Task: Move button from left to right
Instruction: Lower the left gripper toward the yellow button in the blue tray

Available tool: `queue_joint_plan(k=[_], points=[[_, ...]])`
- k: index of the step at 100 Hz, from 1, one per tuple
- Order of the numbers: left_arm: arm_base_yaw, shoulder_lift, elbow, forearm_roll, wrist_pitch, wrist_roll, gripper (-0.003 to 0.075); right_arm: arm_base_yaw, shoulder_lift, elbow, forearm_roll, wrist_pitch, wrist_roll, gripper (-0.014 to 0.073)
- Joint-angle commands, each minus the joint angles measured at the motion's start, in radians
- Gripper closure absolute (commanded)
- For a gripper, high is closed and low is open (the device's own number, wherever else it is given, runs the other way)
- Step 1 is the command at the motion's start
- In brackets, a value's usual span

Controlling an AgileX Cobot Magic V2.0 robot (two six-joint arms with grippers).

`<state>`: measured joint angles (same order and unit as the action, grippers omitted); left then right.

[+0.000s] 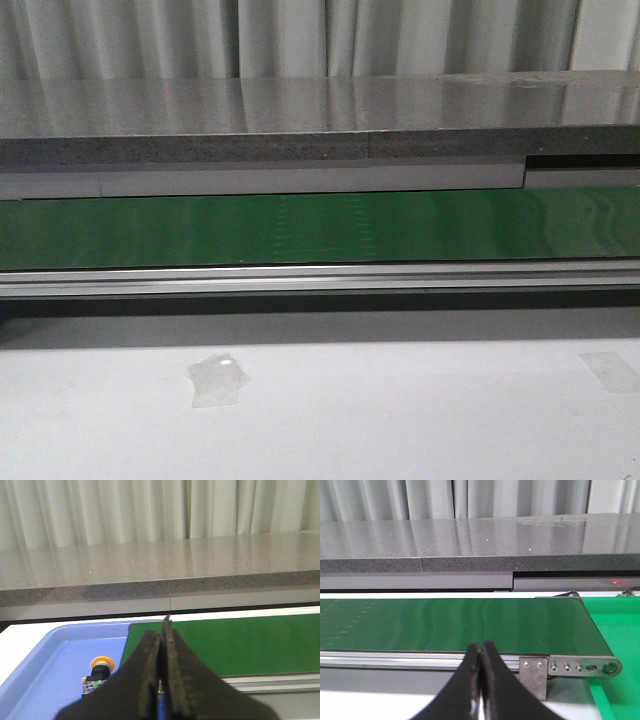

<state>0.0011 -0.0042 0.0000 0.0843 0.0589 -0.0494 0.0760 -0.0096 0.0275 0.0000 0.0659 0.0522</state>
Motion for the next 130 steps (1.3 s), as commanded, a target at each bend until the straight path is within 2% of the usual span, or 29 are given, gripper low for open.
queue_joint_plan(k=[1, 48, 62, 91, 130], points=[[0.000, -0.034, 0.045, -0.001, -0.089, -0.011, 0.0740, 0.002, -0.020, -0.016, -0.015, -0.083, 0.000, 0.0662], [0.000, -0.034, 0.037, -0.001, -0.084, -0.011, 0.0740, 0.002, -0.020, -0.016, -0.015, -0.083, 0.000, 0.0662], [0.000, -0.021, -0.014, -0.051, -0.021, -0.011, 0.0740, 0.002, -0.020, -0.016, -0.015, -0.083, 0.000, 0.0662], [0.000, 0.157, -0.294, -0.041, 0.145, -0.011, 0.0740, 0.002, -0.020, -0.016, -0.015, -0.083, 0.000, 0.0662], [0.000, 0.617, -0.757, -0.030, 0.601, -0.011, 0.0740, 0.002, -0.020, -0.016, -0.015, -0.083, 0.000, 0.0662]])
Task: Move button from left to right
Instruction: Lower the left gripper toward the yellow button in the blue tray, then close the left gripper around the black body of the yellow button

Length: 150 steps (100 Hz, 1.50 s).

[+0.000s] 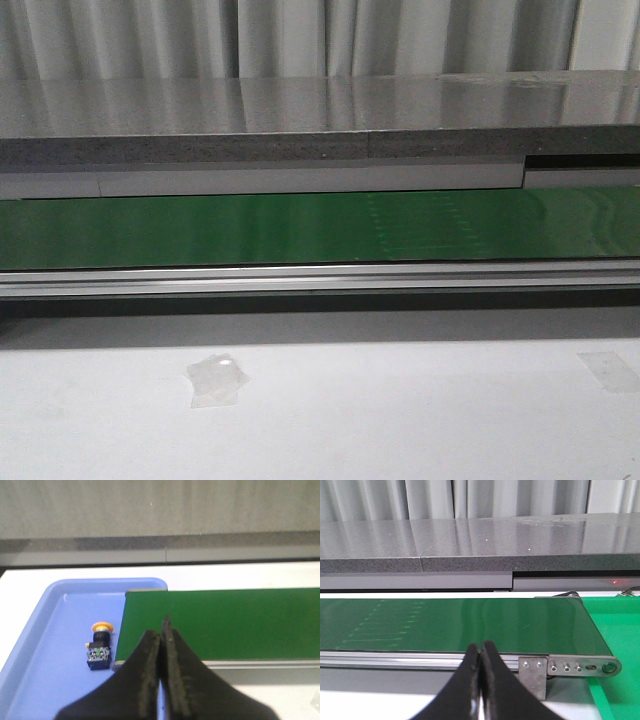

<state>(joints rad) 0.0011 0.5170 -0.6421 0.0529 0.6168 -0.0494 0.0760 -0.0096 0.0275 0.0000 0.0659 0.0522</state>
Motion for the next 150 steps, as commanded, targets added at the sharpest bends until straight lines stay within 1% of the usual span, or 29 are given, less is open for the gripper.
queue_joint_plan(k=[1, 10, 22, 33, 52, 72, 77, 84, 91, 95, 96, 98, 99, 100, 102, 105, 108, 110, 113, 129, 140, 150], points=[[0.000, 0.113, -0.123, 0.001, 0.058, -0.011, 0.0740, 0.002, -0.020, -0.016, -0.015, -0.083, 0.000, 0.0662], [0.000, 0.208, -0.200, -0.017, 0.118, -0.011, 0.0740, 0.002, -0.020, -0.016, -0.015, -0.083, 0.000, 0.0662], [0.000, 0.288, -0.243, -0.053, 0.106, -0.011, 0.0740, 0.002, -0.020, -0.016, -0.015, -0.083, 0.000, 0.0662], [0.000, 0.335, -0.248, -0.080, 0.101, -0.011, 0.0740, 0.002, -0.020, -0.016, -0.015, -0.083, 0.000, 0.0662], [0.000, 0.395, -0.248, -0.079, 0.106, -0.011, 0.0740, 0.002, -0.020, -0.016, -0.015, -0.083, 0.000, 0.0662], [0.000, 0.414, -0.248, -0.079, 0.101, -0.001, 0.0738, 0.002, -0.020, -0.016, -0.015, -0.083, 0.000, 0.0662], [0.000, 0.414, -0.248, -0.081, 0.101, -0.001, 0.0722, 0.002, -0.020, -0.016, -0.015, -0.083, 0.000, 0.0662], [0.000, 0.414, -0.248, -0.083, 0.106, -0.001, 0.0649, 0.002, -0.020, -0.016, -0.015, -0.083, 0.000, 0.0662], [0.000, 0.414, -0.248, -0.083, 0.111, -0.001, 0.0524, 0.002, -0.020, -0.016, -0.015, -0.083, 0.000, 0.0662], [0.000, 0.414, -0.248, -0.083, 0.113, -0.001, 0.0430, 0.002, -0.020, -0.016, -0.015, -0.083, 0.000, 0.0662], [0.000, 0.414, -0.248, -0.083, 0.113, -0.001, 0.0395, 0.002, -0.020, -0.016, -0.015, -0.083, 0.000, 0.0662], [0.000, 0.414, -0.248, -0.083, 0.116, -0.001, 0.0358, 0.002, -0.020, -0.016, -0.015, -0.083, 0.000, 0.0662], [0.000, 0.414, -0.248, -0.083, 0.118, -0.001, 0.0321, 0.002, -0.020, -0.016, -0.015, -0.083, 0.000, 0.0662], [0.000, 0.414, -0.248, -0.083, 0.117, -0.001, 0.0302, 0.002, -0.020, -0.016, -0.015, -0.083, 0.000, 0.0662], [0.000, 0.414, -0.248, -0.083, 0.120, -0.001, 0.0223, 0.002, -0.020, -0.016, -0.015, -0.083, 0.000, 0.0662], [0.000, 0.414, -0.248, -0.083, 0.122, -0.001, 0.0164, 0.002, -0.020, -0.016, -0.015, -0.083, 0.000, 0.0662], [0.000, 0.414, -0.248, -0.083, 0.122, -0.001, 0.0076, 0.002, -0.020, -0.016, -0.015, -0.083, 0.000, 0.0662], [0.000, 0.414, -0.248, -0.083, 0.122, -0.001, 0.0032, 0.002, -0.020, -0.016, -0.015, -0.083, 0.000, 0.0662], [0.000, 0.414, -0.248, -0.083, 0.122, -0.001, -0.0003, 0.002, -0.020, -0.016, -0.015, -0.083, 0.000, 0.0662], [0.000, 0.414, -0.248, -0.081, 0.130, -0.001, 0.0073, 0.002, -0.020, -0.016, -0.015, -0.083, 0.000, 0.0662], [0.002, 0.416, -0.254, -0.068, 0.125, -0.003, 0.0079, 0.002, -0.020, -0.016, -0.015, -0.083, 0.000, 0.0662], [0.042, 0.423, -0.254, -0.064, 0.095, -0.005, 0.0079, 0.002, -0.020, -0.016, -0.015, -0.083, 0.000, 0.0662]])
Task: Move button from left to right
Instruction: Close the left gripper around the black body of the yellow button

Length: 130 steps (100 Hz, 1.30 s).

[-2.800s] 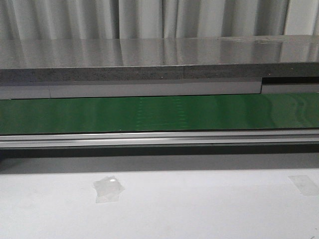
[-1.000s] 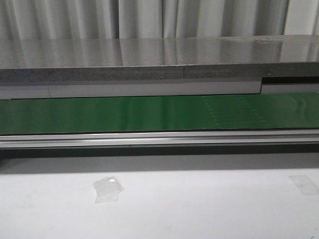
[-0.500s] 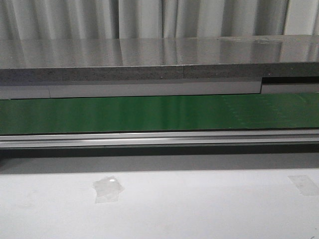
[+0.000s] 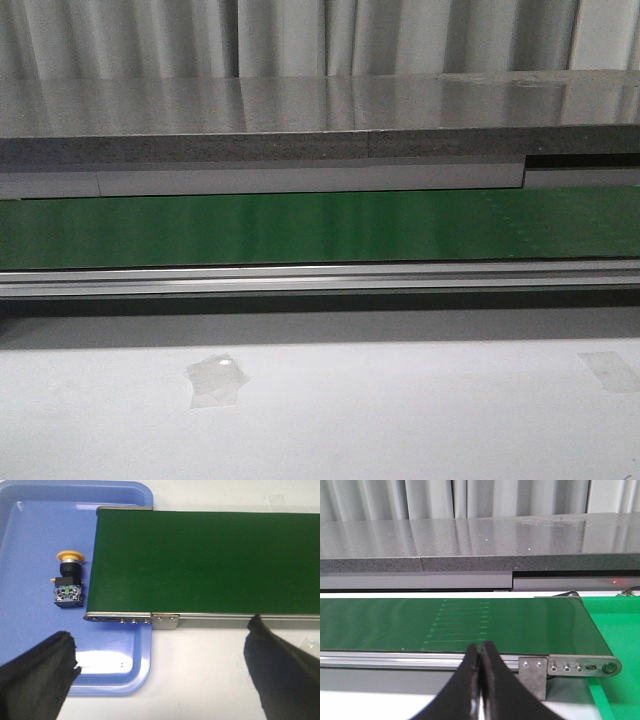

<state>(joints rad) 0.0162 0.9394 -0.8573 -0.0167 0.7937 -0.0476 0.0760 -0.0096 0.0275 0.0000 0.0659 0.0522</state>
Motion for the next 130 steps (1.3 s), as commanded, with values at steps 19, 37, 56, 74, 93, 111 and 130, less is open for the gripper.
queue_joint_plan(k=[19, 37, 56, 74, 93, 111, 130], points=[[0.184, 0.084, -0.071, -0.004, -0.108, -0.007, 0.0079, 0.002, -0.020, -0.016, -0.015, -0.083, 0.000, 0.0662], [0.272, 0.223, -0.148, -0.008, -0.132, 0.009, 0.0079, 0.002, -0.020, -0.016, -0.015, -0.083, 0.000, 0.0662], [0.320, 0.425, -0.276, -0.010, -0.124, 0.066, 0.0079, 0.002, -0.020, -0.016, -0.015, -0.083, 0.000, 0.0662], [0.329, 0.618, -0.392, -0.045, -0.111, 0.133, 0.0079, 0.002, -0.020, -0.016, -0.015, -0.083, 0.000, 0.0662], [0.329, 0.772, -0.476, -0.064, -0.101, 0.181, 0.0079, 0.002, -0.020, -0.016, -0.015, -0.083, 0.000, 0.0662], [0.366, 0.870, -0.529, -0.121, -0.098, 0.234, 0.0079, 0.002, -0.020, -0.016, -0.015, -0.083, 0.000, 0.0662], [0.412, 0.916, -0.537, -0.240, -0.102, 0.324, 0.0079, 0.002, -0.020, -0.016, -0.015, -0.083, 0.000, 0.0662]])
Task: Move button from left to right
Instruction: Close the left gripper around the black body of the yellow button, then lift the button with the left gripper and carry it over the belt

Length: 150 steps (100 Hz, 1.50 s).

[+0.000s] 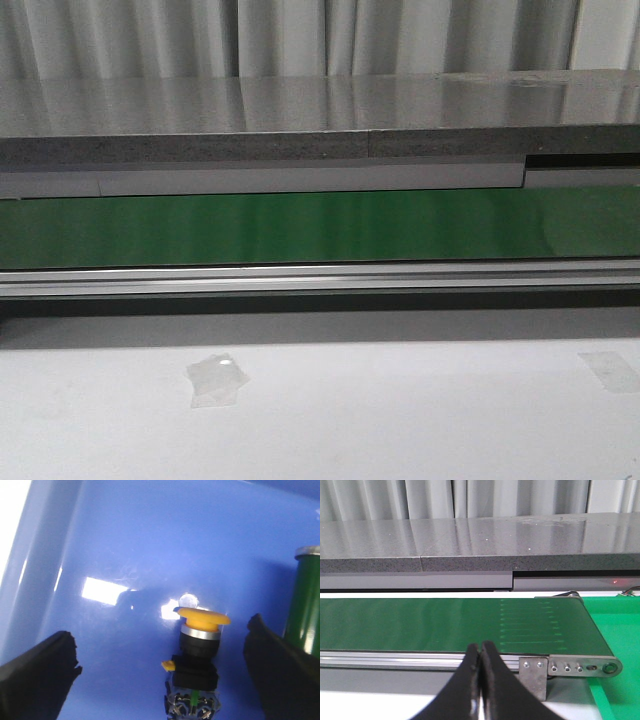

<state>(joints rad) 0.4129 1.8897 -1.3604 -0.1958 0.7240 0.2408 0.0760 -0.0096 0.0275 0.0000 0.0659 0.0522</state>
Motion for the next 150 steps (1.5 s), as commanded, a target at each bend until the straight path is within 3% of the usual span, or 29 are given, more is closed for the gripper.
queue_joint_plan(k=[1, 22, 150], points=[[0.015, -0.030, -0.033, -0.070, -0.032, 0.041, 0.0079, 0.002, -0.020, -0.016, -0.015, -0.083, 0.000, 0.0662], [0.031, 0.004, -0.033, -0.167, -0.041, 0.113, 0.0079, 0.002, -0.019, -0.016, -0.015, -0.083, 0.000, 0.0662], [0.018, 0.112, -0.033, -0.161, -0.003, 0.102, 0.0083, 0.002, -0.019, -0.016, -0.015, -0.083, 0.000, 0.0662]])
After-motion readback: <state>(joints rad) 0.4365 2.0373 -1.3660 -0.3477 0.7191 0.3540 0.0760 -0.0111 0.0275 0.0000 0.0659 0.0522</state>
